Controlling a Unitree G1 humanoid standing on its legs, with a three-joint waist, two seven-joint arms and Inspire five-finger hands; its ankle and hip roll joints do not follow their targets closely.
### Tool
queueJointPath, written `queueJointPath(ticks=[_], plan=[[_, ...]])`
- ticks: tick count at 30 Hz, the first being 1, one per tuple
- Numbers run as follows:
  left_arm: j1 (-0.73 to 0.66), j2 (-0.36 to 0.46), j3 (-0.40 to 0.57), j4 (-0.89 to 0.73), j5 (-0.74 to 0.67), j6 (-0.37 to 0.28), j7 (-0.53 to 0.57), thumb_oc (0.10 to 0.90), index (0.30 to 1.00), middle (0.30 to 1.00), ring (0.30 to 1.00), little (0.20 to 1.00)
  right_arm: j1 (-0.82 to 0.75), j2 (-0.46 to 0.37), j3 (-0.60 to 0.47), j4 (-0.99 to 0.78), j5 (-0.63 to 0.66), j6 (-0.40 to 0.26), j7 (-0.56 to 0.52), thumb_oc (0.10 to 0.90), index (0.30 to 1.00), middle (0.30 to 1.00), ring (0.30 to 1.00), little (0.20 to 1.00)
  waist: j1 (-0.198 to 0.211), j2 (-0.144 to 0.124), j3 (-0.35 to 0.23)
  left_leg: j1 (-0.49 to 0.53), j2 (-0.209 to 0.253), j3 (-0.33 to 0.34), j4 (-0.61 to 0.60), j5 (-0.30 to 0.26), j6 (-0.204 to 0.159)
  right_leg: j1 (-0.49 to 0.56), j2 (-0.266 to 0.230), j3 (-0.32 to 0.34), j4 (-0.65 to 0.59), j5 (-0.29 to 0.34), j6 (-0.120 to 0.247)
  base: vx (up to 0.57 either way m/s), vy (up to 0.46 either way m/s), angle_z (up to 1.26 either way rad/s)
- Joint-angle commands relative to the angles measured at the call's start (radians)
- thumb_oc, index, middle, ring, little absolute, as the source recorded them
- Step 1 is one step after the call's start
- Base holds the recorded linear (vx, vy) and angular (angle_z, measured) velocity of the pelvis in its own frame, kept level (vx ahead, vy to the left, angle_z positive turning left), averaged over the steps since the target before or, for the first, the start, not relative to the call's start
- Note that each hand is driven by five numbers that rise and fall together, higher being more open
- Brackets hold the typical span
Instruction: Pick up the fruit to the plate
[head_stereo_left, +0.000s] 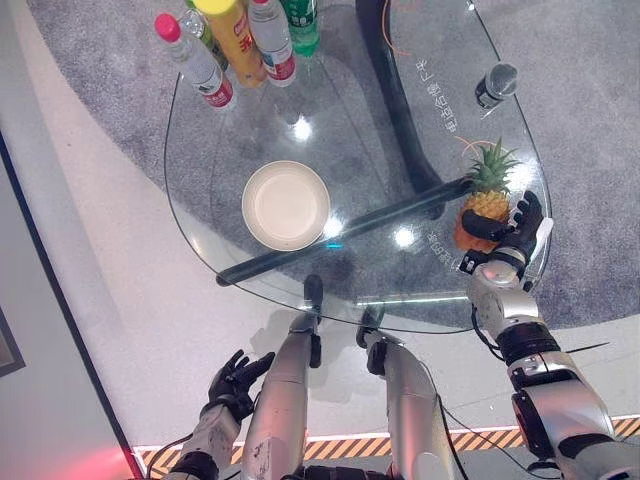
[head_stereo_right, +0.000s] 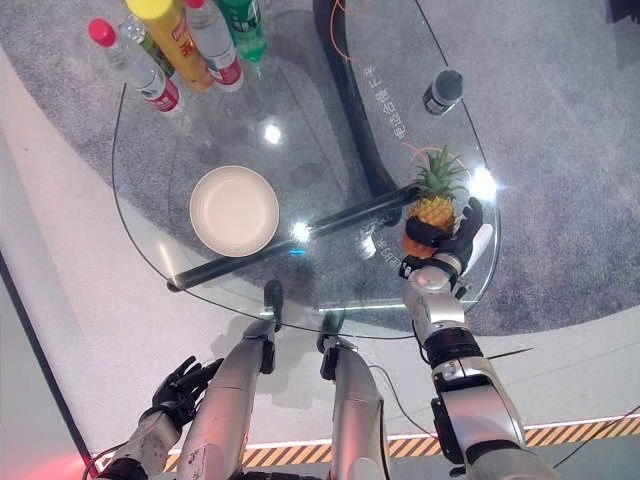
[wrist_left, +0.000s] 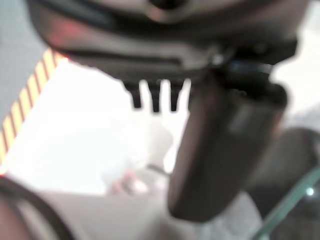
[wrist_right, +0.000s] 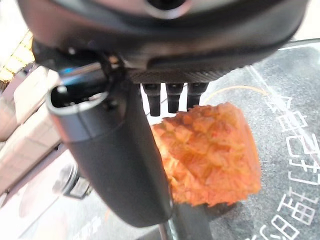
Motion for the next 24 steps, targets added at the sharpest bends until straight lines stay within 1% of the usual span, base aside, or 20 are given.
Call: queueJointPath(ticks=[1,2,3,4,6,7,11,12,14,15,16,17,19,20,21,22,23,24], plan=[[0.047,-0.015,-0.031,0.006,-0.006,0.014,0.022,0.8,0.9,0.9,0.9,0.9,-0.022,-0.14,0.017,-0.01,0.036,0.01,-0.044,0.8,0.9,0.9,0.9,0.9,0.016,0.032,-0.017,0.016,-0.021,-0.04,0.149,-0.132,0.027,0.01,-0.042,-0.067,-0.102,0.206,0.061,0.0,-0.027,0.07],[0.038,-0.014,-0.033,0.004,-0.006,0.014,0.022,0.8,0.9,0.9,0.9,0.9,-0.043,-0.142,0.022,0.007,0.054,0.027,-0.029,0.8,0.9,0.9,0.9,0.9,0.017,0.029,-0.017,-0.006,-0.023,-0.034,0.14,-0.102,0.033,-0.009,-0.047,-0.079,-0.115,0.231,0.049,0.0,-0.008,0.05],[0.04,-0.013,-0.032,0.004,-0.005,0.015,0.017,0.8,0.9,0.9,0.9,0.9,-0.053,-0.144,0.029,0.026,0.079,0.046,-0.017,0.8,0.9,0.9,0.9,0.9,0.02,0.03,-0.017,-0.003,-0.023,-0.035,0.138,-0.101,0.033,-0.008,-0.046,-0.08,-0.114,0.231,0.047,0.0,-0.004,0.04],[0.05,-0.013,-0.034,0.006,-0.005,0.015,0.015,0.8,0.9,0.9,0.9,0.9,-0.046,-0.142,0.033,0.03,0.087,0.049,-0.016,0.8,0.9,0.9,0.9,0.9,0.023,0.034,-0.017,0.021,-0.021,-0.043,0.143,-0.13,0.027,0.011,-0.042,-0.07,-0.102,0.206,0.059,0.07,0.007,0.02],[0.052,-0.011,-0.037,0.009,-0.007,0.014,0.01,0.8,0.9,0.9,0.9,0.9,-0.061,-0.144,0.036,0.05,0.141,0.086,0.012,0.8,0.9,0.9,0.9,0.9,0.026,0.036,-0.017,0.027,-0.022,-0.044,0.137,-0.128,0.027,0.014,-0.042,-0.07,-0.103,0.205,0.058,0.0,0.005,0.03],[0.042,-0.011,-0.035,0.009,-0.005,0.015,0.008,0.8,0.9,0.9,0.9,0.9,-0.076,-0.146,0.037,0.066,0.138,0.091,0.031,0.8,0.9,0.9,0.9,0.9,0.026,0.033,-0.017,0.006,-0.025,-0.039,0.128,-0.098,0.033,-0.003,-0.047,-0.08,-0.116,0.229,0.045,-0.06,0.0,0.04],[0.042,-0.011,-0.034,0.018,-0.002,0.012,-0.001,0.8,0.9,0.9,0.9,0.9,-0.087,-0.141,0.047,0.076,0.193,0.13,0.077,0.8,0.9,0.9,0.9,0.9,0.031,0.033,-0.017,0.011,-0.026,-0.042,0.125,-0.096,0.031,0.003,-0.049,-0.083,-0.117,0.227,0.044,-0.01,-0.003,0.07],[0.043,-0.01,-0.033,0.019,0.001,0.015,-0.002,0.8,0.9,0.9,0.9,0.9,-0.085,-0.141,0.047,0.079,0.221,0.142,0.113,0.8,0.9,0.9,0.9,0.9,0.033,0.035,-0.017,0.014,-0.028,-0.044,0.122,-0.094,0.031,0.003,-0.049,-0.083,-0.116,0.227,0.043,0.01,-0.002,0.1],[0.047,-0.009,-0.032,0.02,0.001,0.016,-0.004,0.8,0.9,0.9,0.9,0.9,-0.082,-0.134,0.044,0.072,0.275,0.163,0.141,0.8,0.9,0.9,0.9,0.9,0.033,0.035,-0.017,0.018,-0.029,-0.044,0.119,-0.092,0.029,0.005,-0.049,-0.083,-0.116,0.226,0.041,0.05,0.0,0.07],[0.057,-0.01,-0.033,0.023,0.003,0.016,-0.006,0.8,0.9,0.9,0.9,0.9,-0.072,-0.128,0.044,0.073,0.285,0.17,0.154,0.8,0.9,0.9,0.9,0.9,0.036,0.038,-0.017,0.043,-0.027,-0.052,0.123,-0.12,0.023,0.024,-0.044,-0.072,-0.103,0.2,0.052,0.08,0.002,0.03],[0.059,-0.011,-0.031,0.024,0.004,0.015,-0.008,0.8,0.9,0.9,0.9,0.9,-0.07,-0.125,0.043,0.074,0.291,0.176,0.165,0.8,0.9,0.9,0.9,0.9,0.036,0.038,-0.017,0.043,-0.027,-0.052,0.124,-0.12,0.023,0.024,-0.044,-0.072,-0.102,0.199,0.051,0.0,0.0,0.0],[0.053,-0.012,-0.027,0.023,0.009,0.015,-0.011,0.8,0.9,0.9,0.9,0.9,-0.072,-0.122,0.037,0.072,0.31,0.193,0.208,0.8,0.9,0.9,0.9,0.9,0.034,0.034,-0.017,0.022,-0.03,-0.045,0.117,-0.091,0.029,0.007,-0.047,-0.082,-0.114,0.223,0.038,-0.06,-0.004,0.0],[0.055,-0.01,-0.026,0.022,0.011,0.017,-0.015,0.8,0.9,0.9,0.9,0.9,-0.065,-0.119,0.033,0.072,0.339,0.207,0.247,0.8,0.9,0.9,0.9,0.9,0.034,0.033,-0.017,0.027,-0.031,-0.046,0.115,-0.091,0.028,0.012,-0.047,-0.083,-0.117,0.223,0.036,0.02,-0.002,-0.01],[0.064,-0.011,-0.027,0.024,0.012,0.018,-0.016,0.8,0.9,0.9,0.9,0.9,-0.057,-0.116,0.035,0.075,0.338,0.209,0.251,0.635,0.759,0.759,0.759,0.735,0.037,0.036,-0.017,0.052,-0.029,-0.054,0.119,-0.118,0.022,0.031,-0.043,-0.072,-0.105,0.198,0.047,0.09,0.0,0.01],[0.064,-0.011,-0.027,0.027,0.014,0.016,-0.019,0.8,0.9,0.9,0.9,0.9,-0.053,-0.115,0.033,0.08,0.341,0.209,0.271,0.451,0.601,0.601,0.601,0.551,0.036,0.037,-0.017,0.054,-0.03,-0.054,0.12,-0.118,0.022,0.032,-0.043,-0.071,-0.104,0.198,0.047,0.09,-0.001,0.01],[0.064,-0.011,-0.027,0.027,0.015,0.016,-0.02,0.8,0.9,0.9,0.9,0.9,-0.052,-0.115,0.032,0.082,0.343,0.208,0.276,0.298,0.469,0.469,0.469,0.398,0.037,0.037,-0.017,0.054,-0.03,-0.055,0.12,-0.118,0.022,0.033,-0.043,-0.071,-0.104,0.198,0.047,0.0,0.0,0.0],[0.066,-0.012,-0.028,0.025,0.017,0.016,-0.02,0.8,0.9,0.9,0.9,0.9,-0.048,-0.115,0.032,0.079,0.353,0.216,0.27,0.1,0.3,0.3,0.3,0.2,0.037,0.036,-0.017,0.056,-0.032,-0.056,0.119,-0.117,0.021,0.034,-0.042,-0.07,-0.105,0.198,0.048,0.0,0.0,0.0],[0.07,-0.011,-0.03,0.019,0.017,0.016,-0.016,0.8,0.9,0.9,0.9,0.9,-0.043,-0.114,0.032,0.062,0.352,0.221,0.271,0.1,0.3,0.3,0.3,0.2,0.036,0.035,-0.017,0.057,-0.032,-0.055,0.119,-0.116,0.021,0.036,-0.042,-0.071,-0.104,0.198,0.048,-0.05,-0.005,0.02]])
